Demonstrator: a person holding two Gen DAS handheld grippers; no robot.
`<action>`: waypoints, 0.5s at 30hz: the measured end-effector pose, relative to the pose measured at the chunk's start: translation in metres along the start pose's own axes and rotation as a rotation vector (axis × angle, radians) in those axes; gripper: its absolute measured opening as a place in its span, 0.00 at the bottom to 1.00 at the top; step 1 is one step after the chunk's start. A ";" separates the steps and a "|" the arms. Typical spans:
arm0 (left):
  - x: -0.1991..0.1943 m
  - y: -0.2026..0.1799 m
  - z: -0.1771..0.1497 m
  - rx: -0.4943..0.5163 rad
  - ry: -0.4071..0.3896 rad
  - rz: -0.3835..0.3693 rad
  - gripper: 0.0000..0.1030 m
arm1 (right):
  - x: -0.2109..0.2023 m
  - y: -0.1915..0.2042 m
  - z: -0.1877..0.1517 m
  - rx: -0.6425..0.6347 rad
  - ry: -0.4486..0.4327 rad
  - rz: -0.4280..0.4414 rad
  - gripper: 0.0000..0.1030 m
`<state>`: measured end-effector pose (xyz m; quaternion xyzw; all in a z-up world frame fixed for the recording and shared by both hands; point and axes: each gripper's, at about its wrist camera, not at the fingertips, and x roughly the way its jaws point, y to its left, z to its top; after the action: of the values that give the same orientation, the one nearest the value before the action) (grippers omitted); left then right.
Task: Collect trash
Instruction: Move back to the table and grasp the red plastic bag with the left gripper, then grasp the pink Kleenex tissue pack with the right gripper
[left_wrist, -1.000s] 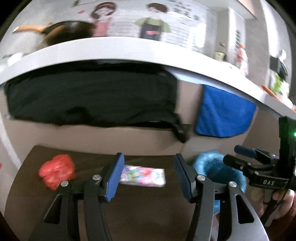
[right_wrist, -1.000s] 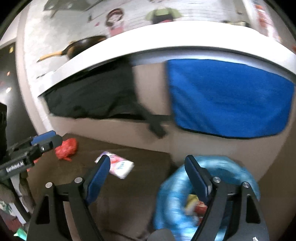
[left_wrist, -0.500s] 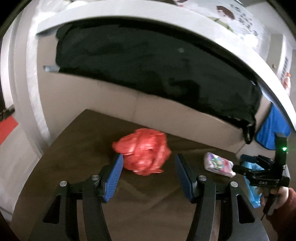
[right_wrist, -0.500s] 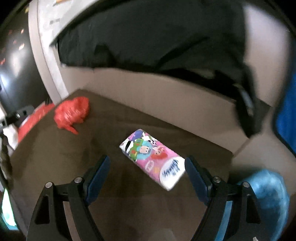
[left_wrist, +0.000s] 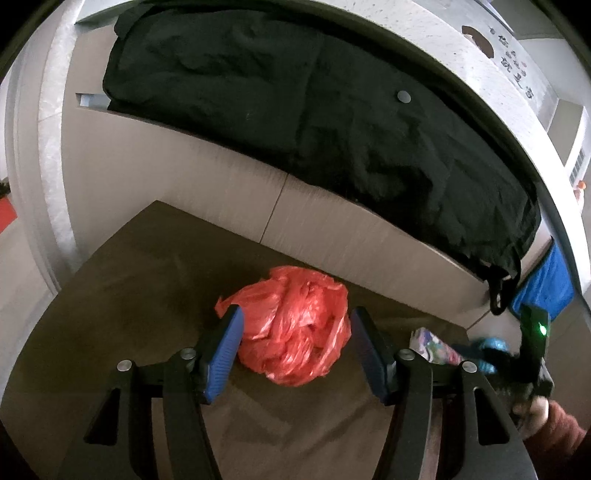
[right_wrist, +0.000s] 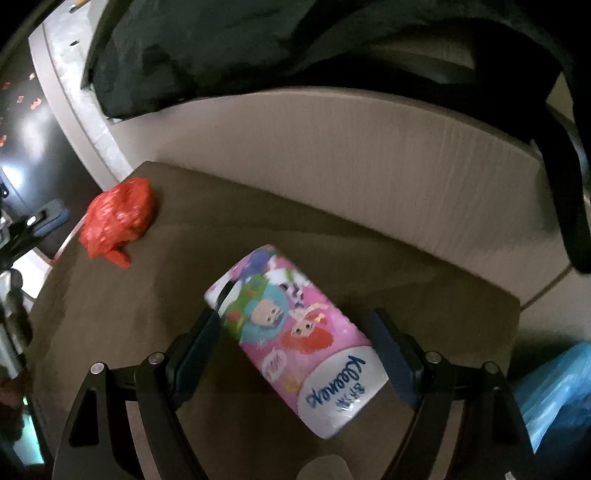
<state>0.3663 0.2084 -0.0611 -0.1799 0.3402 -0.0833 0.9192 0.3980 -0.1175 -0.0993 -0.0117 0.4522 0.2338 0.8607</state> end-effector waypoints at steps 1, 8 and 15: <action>0.002 -0.001 0.001 0.000 -0.001 0.002 0.59 | -0.003 0.004 -0.005 0.002 0.005 0.026 0.78; 0.014 -0.007 0.004 0.028 0.002 0.025 0.59 | -0.019 0.040 -0.025 -0.088 0.030 0.092 0.78; 0.027 -0.003 0.006 0.048 0.021 0.057 0.60 | -0.007 0.052 -0.013 -0.136 -0.013 -0.116 0.78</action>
<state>0.3908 0.2002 -0.0717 -0.1470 0.3530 -0.0671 0.9216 0.3629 -0.0776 -0.0913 -0.0947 0.4281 0.2136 0.8730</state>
